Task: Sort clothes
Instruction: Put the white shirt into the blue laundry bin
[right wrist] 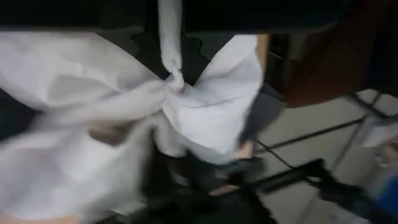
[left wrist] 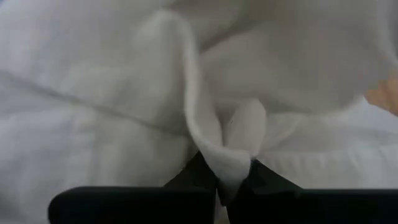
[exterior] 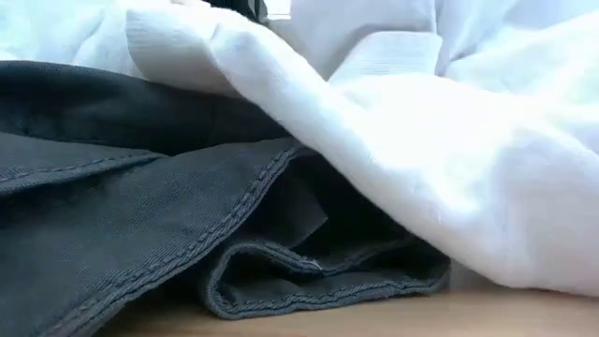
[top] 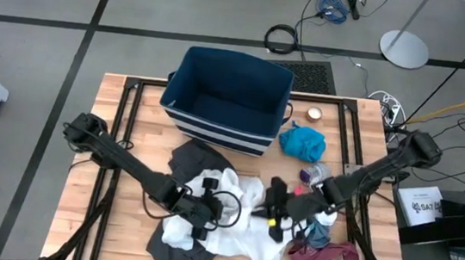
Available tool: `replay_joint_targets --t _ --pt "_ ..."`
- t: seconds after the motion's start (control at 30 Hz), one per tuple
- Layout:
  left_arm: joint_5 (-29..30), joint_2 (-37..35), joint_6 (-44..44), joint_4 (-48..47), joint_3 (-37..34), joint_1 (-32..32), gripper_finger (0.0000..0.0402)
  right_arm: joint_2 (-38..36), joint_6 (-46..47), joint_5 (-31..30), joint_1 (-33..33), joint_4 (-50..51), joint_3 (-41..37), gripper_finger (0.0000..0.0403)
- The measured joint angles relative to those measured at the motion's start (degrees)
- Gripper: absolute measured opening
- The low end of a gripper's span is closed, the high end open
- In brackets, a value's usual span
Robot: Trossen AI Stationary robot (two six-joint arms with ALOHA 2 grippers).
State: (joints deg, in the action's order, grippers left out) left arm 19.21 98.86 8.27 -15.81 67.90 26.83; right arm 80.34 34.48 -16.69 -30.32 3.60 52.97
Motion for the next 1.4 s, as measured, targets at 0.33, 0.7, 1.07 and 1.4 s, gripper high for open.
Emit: replay_joint_targets --t 0.33,0.7,1.07,1.4 --pt "-7.3 0.0 -0.1 0.3 0.0 -1.0 0.0018 11.4 -9.0 0.1 1.9 -20.5 0.1 0.0001" --pt "-9.9 -2.6 -6.1 -7.9 0.0 0.5 0.0090 17.8 -16.3 0.5 4.8 -20.3 0.1 0.0007" --pt "-8.1 -13.9 -3.0 -13.6 0.0 0.5 0.0191 19.9 -35.2 -2.9 4.3 -25.8 0.1 0.0156" --pt "-6.0 -23.0 -2.6 -13.2 0.1 0.6 0.0191 20.1 -42.5 -2.5 5.3 -27.9 0.1 0.0269"
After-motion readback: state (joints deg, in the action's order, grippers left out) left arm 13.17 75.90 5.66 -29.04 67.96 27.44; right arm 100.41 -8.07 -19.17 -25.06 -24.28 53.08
